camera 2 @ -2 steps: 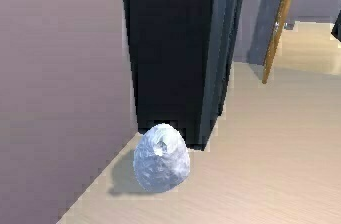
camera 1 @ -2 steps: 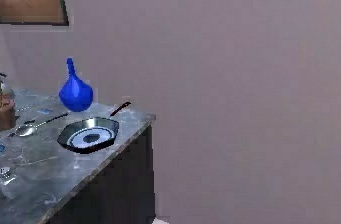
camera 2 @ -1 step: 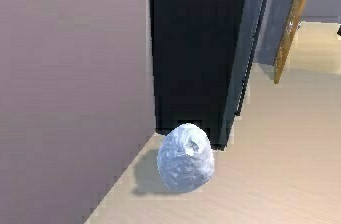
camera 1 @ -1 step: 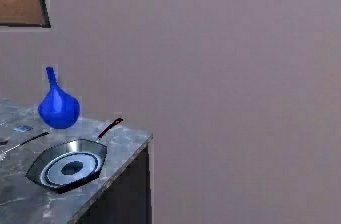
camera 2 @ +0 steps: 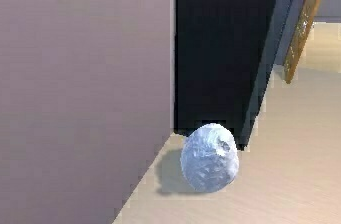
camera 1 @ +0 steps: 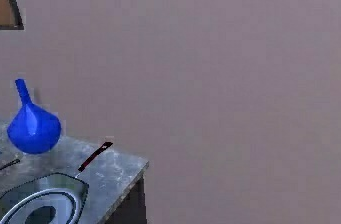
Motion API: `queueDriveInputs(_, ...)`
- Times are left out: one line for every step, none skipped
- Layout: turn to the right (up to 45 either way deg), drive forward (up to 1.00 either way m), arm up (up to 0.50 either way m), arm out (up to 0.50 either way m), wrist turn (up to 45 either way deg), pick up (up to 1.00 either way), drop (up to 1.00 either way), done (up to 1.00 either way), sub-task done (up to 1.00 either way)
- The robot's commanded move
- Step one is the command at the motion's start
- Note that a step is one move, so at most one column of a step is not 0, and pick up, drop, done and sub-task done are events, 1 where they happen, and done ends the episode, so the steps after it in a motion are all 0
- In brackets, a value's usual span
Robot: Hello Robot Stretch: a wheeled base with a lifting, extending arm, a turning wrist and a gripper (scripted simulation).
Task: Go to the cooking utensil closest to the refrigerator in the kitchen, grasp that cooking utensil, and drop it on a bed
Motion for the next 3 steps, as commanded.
queueDriveInputs(45.0, 0.00, 0.00, 0.00, 0.0, 0.00, 0.00, 0.00, 0.00)
queueDriveInputs(45.0, 0.00, 0.00, 0.00, 0.0, 0.00, 0.00, 0.00, 0.00)
queueDriveInputs(33.0, 0.00, 0.00, 0.00, 0.0, 0.00, 0.00, 0.00, 0.00)
